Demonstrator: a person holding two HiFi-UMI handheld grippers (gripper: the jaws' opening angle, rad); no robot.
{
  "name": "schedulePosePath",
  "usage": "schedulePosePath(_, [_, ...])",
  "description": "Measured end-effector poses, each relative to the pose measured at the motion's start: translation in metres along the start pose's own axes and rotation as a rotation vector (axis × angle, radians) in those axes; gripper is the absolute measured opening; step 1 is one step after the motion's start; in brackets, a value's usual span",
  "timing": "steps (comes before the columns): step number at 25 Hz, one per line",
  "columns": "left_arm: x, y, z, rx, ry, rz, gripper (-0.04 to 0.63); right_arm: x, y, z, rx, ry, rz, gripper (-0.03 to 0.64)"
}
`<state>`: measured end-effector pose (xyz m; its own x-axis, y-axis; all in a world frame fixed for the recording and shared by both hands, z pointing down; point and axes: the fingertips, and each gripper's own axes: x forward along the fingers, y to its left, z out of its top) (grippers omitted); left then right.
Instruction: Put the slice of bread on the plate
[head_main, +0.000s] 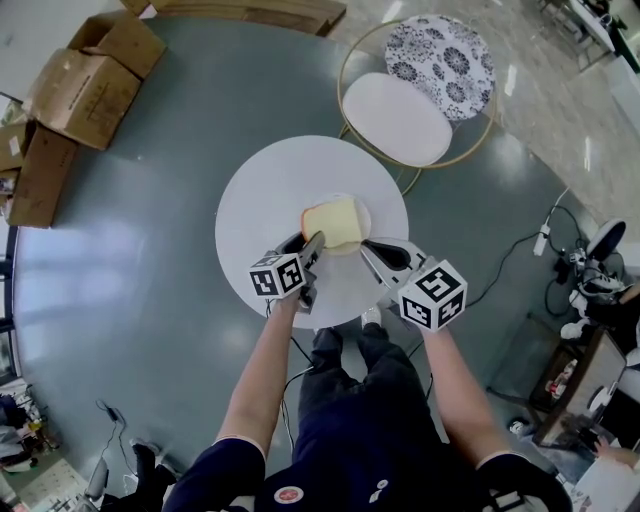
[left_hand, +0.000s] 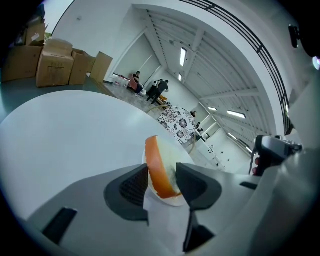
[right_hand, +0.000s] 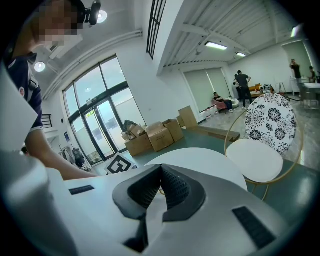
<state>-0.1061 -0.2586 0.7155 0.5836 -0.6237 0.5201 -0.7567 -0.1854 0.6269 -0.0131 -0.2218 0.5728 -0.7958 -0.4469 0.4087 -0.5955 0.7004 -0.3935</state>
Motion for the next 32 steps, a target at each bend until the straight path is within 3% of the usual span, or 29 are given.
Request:
schedulePosePath(12, [0.0, 0.014, -0.002, 0.074, 0.036, 0.138, 0.189, 0.002, 0.006, 0.001, 0.0, -0.003, 0.004, 0.008])
schedulePosePath(19, [-0.008, 0.017, 0.009, 0.171, 0.024, 0.244, 0.189, -0.004, 0.008, 0.003, -0.012, -0.012, -0.001, 0.008])
schedulePosePath(28, [-0.047, -0.049, 0.044, 0.39, -0.117, 0.126, 0.185, -0.019, 0.019, 0.021, -0.041, -0.059, 0.002, 0.008])
schedulePosePath(32, [-0.069, -0.081, 0.056, 0.442, -0.16, 0.078, 0.13, -0.024, 0.03, 0.035, -0.059, -0.086, 0.01, 0.008])
